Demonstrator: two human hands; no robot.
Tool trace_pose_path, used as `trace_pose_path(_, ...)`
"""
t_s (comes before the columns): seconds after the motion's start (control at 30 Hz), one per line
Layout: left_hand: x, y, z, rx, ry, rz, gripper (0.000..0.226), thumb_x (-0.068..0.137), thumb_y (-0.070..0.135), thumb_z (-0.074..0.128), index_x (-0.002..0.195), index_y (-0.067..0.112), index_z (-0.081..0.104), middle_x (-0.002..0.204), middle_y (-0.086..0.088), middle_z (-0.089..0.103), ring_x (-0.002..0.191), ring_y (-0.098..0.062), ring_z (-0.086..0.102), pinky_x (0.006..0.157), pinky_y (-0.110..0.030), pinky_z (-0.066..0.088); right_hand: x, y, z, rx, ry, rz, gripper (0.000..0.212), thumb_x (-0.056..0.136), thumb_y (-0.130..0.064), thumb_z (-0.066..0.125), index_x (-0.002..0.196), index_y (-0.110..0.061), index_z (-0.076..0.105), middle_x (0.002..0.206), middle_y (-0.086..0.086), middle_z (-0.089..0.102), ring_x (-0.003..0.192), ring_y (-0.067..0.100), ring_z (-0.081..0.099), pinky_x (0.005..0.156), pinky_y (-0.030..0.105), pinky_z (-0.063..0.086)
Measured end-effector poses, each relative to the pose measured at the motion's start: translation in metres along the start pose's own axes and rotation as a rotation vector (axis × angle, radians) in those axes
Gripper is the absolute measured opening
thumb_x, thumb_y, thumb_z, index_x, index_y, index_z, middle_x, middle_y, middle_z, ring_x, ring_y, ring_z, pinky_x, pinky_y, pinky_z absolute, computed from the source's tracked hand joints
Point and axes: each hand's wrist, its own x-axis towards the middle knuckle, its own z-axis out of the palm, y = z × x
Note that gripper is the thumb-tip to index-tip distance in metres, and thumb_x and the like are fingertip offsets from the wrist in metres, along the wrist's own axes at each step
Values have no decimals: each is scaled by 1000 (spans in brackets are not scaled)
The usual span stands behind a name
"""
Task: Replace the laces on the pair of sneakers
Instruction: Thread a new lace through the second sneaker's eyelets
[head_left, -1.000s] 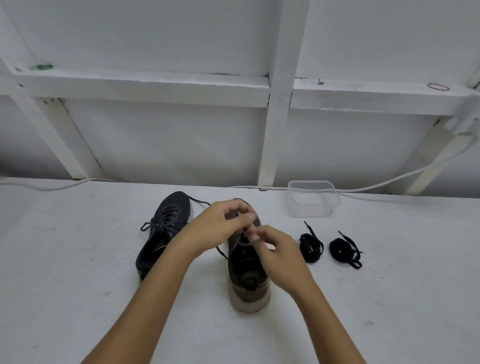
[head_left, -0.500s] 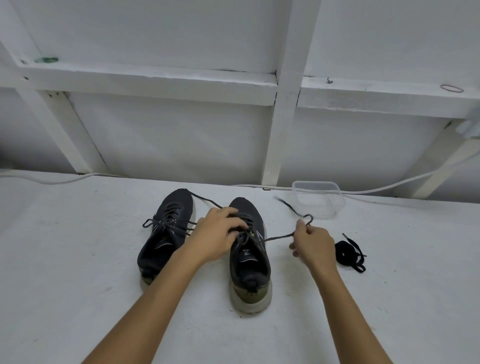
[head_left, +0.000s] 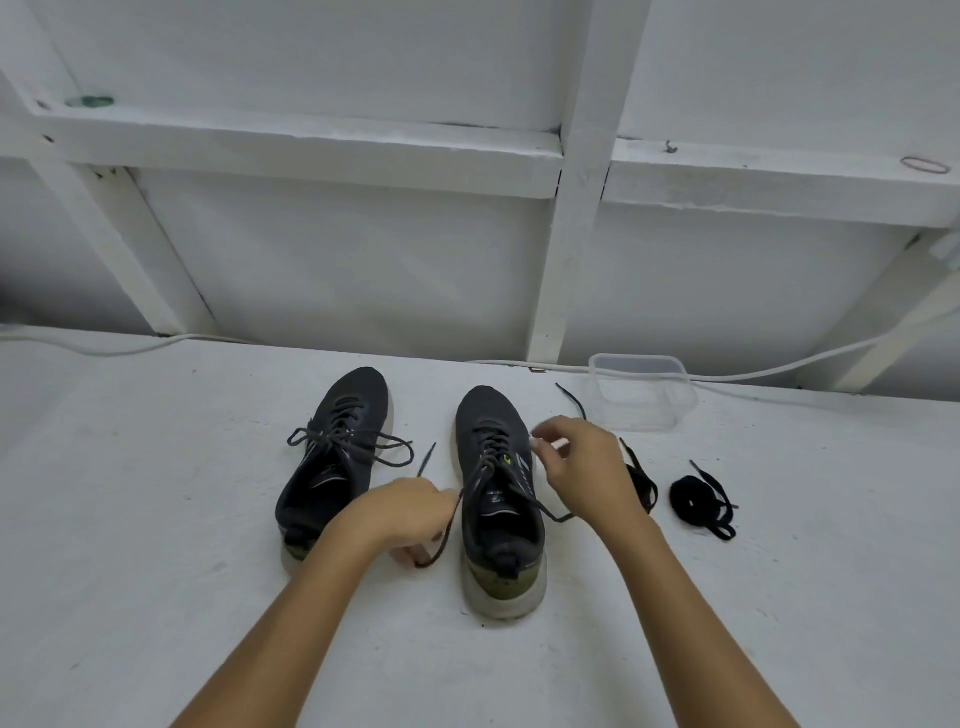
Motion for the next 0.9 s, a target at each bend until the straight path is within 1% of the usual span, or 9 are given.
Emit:
trace_pose_path(0.07,7,3,0,126,261,87,39,103,33,43,85,6,64,95,-9,75,90,-26,72,76,-32,56,7,-5,1,16,-82,-97,14,96,-24,67,106,-21,77,103,-5,72,75,0,61,82,24,51)
trace_pose_path(0.13,15,9,-3,69,549,251,26,100,29,56,90,13,73,90,-3,75,86,-19,67,79,-32,53,15,-9,2,-16,-144,-145,16,96,-23,67,108,-21,78,104,-3,73,79,4,62,84,25,50)
trace_pose_path(0.17,17,15,-4,-10,612,332,19,98,27,60,95,17,76,91,1,75,84,-15,65,82,-30,52,19,-11,3,-42,-164,-160,16,96,-22,67,108,-20,78,104,-1,73,84,9,63,86,28,51)
trace_pose_path(0.27,25,31,-5,-63,615,448,17,96,24,64,105,22,78,101,5,76,91,-15,67,88,-30,51,26,-15,5,-97,-200,-190,18,97,-20,65,108,-20,79,104,3,73,95,21,65,90,34,51)
trace_pose_path(0.4,40,38,-4,56,614,413,19,95,28,64,107,28,78,105,4,74,101,-19,64,86,-27,48,32,-15,9,-166,-225,-199,19,97,-23,63,107,-24,79,102,3,69,98,22,62,85,34,50)
trace_pose_path(0.5,44,41,-5,140,575,377,19,92,36,67,107,29,78,102,2,74,99,-22,65,83,-31,52,36,-13,11,-227,-238,-224,17,96,-29,63,104,-26,78,98,0,64,93,21,60,79,34,50)
trace_pose_path(0.6,46,45,-4,130,578,369,18,94,31,66,103,23,79,99,-3,74,96,-25,65,83,-33,52,36,-11,16,-248,-224,-224,15,98,-27,59,101,-20,71,102,0,61,92,23,60,78,37,50)
trace_pose_path(0.77,50,43,-7,65,571,352,14,94,28,67,99,21,79,98,0,75,97,-20,64,85,-29,49,32,-3,23,-163,-221,-229,10,100,-22,54,102,-15,61,98,-4,52,88,23,57,74,31,41)
trace_pose_path(0.9,50,48,-9,137,586,358,11,94,25,65,96,20,75,101,-1,72,97,-22,64,83,-30,48,32,-4,23,-122,-243,-222,6,101,-20,52,101,-16,57,100,-3,51,87,18,54,76,30,43)
